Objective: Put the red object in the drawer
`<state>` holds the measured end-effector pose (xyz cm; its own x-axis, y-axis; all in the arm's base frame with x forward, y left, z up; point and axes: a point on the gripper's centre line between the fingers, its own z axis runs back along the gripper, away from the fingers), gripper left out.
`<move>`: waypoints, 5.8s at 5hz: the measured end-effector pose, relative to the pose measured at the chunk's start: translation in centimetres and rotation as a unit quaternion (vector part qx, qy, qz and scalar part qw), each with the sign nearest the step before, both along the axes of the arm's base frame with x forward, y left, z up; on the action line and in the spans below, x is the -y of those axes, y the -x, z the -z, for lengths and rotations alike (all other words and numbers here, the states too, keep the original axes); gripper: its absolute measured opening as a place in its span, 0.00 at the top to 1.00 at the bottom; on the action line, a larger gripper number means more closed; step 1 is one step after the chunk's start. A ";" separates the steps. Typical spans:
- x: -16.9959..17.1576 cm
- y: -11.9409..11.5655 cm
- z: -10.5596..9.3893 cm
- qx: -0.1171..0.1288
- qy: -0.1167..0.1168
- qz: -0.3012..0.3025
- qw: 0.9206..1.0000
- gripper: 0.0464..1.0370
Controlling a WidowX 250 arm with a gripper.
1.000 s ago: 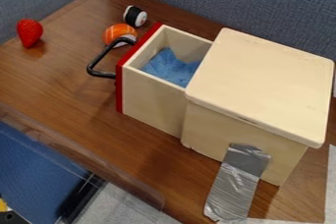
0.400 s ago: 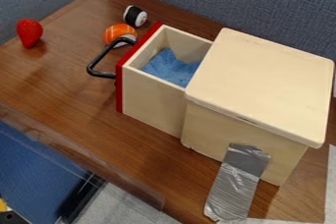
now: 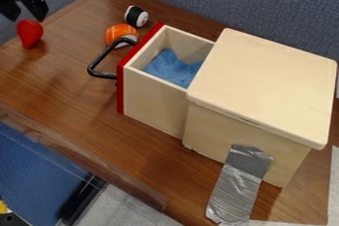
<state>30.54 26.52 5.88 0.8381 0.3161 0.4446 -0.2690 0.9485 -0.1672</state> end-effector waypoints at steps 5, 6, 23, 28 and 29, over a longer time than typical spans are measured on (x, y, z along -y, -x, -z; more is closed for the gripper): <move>-1.8 -0.8 4.3 -0.030 -0.040 -0.062 0.997 0.25; -2.0 -1.1 4.3 -0.026 -0.043 -0.070 0.996 0.26; 25.3 -4.8 -4.8 -0.004 0.041 0.249 0.968 0.26; 15.1 0.4 -12.6 0.014 0.037 0.252 0.967 0.03; 10.8 1.4 -9.6 -0.032 -0.026 0.258 0.965 0.03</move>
